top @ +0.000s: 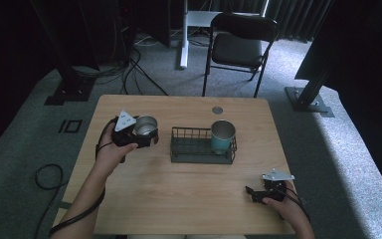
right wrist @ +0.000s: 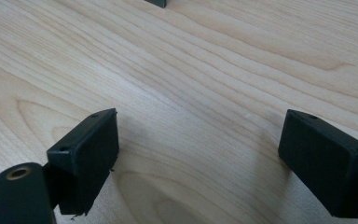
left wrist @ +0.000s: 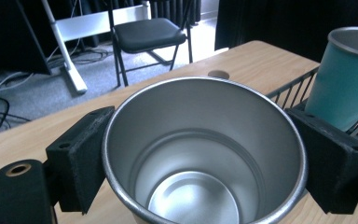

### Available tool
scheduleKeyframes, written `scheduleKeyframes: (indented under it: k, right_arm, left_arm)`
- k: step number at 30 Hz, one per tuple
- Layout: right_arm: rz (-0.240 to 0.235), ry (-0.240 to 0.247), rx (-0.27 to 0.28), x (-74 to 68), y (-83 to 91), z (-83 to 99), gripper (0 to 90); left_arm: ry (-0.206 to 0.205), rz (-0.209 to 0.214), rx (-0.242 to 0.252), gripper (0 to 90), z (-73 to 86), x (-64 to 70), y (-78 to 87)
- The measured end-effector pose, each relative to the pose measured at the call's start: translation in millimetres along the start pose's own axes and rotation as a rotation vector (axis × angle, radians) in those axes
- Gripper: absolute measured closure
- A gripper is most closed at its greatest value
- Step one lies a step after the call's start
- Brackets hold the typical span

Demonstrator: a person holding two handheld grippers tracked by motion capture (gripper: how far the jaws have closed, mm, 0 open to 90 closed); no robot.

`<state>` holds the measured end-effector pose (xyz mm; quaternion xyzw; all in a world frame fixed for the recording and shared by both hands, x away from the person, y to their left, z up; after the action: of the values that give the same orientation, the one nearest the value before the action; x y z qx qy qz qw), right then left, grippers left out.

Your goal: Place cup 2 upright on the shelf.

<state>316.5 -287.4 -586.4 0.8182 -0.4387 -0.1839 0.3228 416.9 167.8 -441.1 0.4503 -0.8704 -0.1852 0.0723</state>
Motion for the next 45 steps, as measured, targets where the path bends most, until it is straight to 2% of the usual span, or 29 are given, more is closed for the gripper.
scheduleKeyframes:
  k: [16, 25, 28, 32, 34, 36, 45]
  right_arm:
    - [0.0, 0.0, 0.001, 0.0, 0.0, 0.0, 11.8]
    - [0.0, 0.0, 0.0, 0.0, 0.0, 0.0, 11.8]
    - [0.0, 0.0, 0.001, -0.1, 0.0, 0.0, 11.8]
    - [0.0, -0.001, 0.001, 0.0, 0.0, 0.0, 11.8]
    - [0.001, 0.0, 0.001, 0.0, 0.0, 0.0, 11.8]
    - [0.0, 0.0, 0.001, 0.0, -0.1, 0.0, 11.8]
    - [0.002, 0.001, 0.002, 0.0, -0.1, -0.1, 11.9]
  left_arm:
    - [-0.044, 0.071, 0.017, 14.0, -30.4, 28.7, -16.9]
    - [-0.055, 0.108, 0.032, 14.0, -44.4, 45.6, -28.2]
    - [-0.057, 0.116, 0.03, 14.0, -45.4, 47.8, -29.7]
    - [-0.069, 0.143, 0.023, 14.0, -49.9, 59.8, -39.5]
    - [-0.069, 0.143, 0.023, 14.0, -49.9, 59.8, -39.5]
    - [-0.073, 0.156, 0.025, 14.0, -52.8, 68.0, -46.4]
    - [-0.077, 0.186, 0.009, 14.0, -51.4, 81.3, -62.1]
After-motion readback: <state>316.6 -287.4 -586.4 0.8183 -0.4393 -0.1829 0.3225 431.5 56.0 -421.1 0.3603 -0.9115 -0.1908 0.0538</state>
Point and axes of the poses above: each handheld gripper's, and its own axes: y roughly backward along the jaws, z roughly out of its underside, x roughly to its right, the point moved 4 cm from there along -y, roughly forward along the jaws, and after that the axes turned 1 degree about -z, right-handed, at the moved point
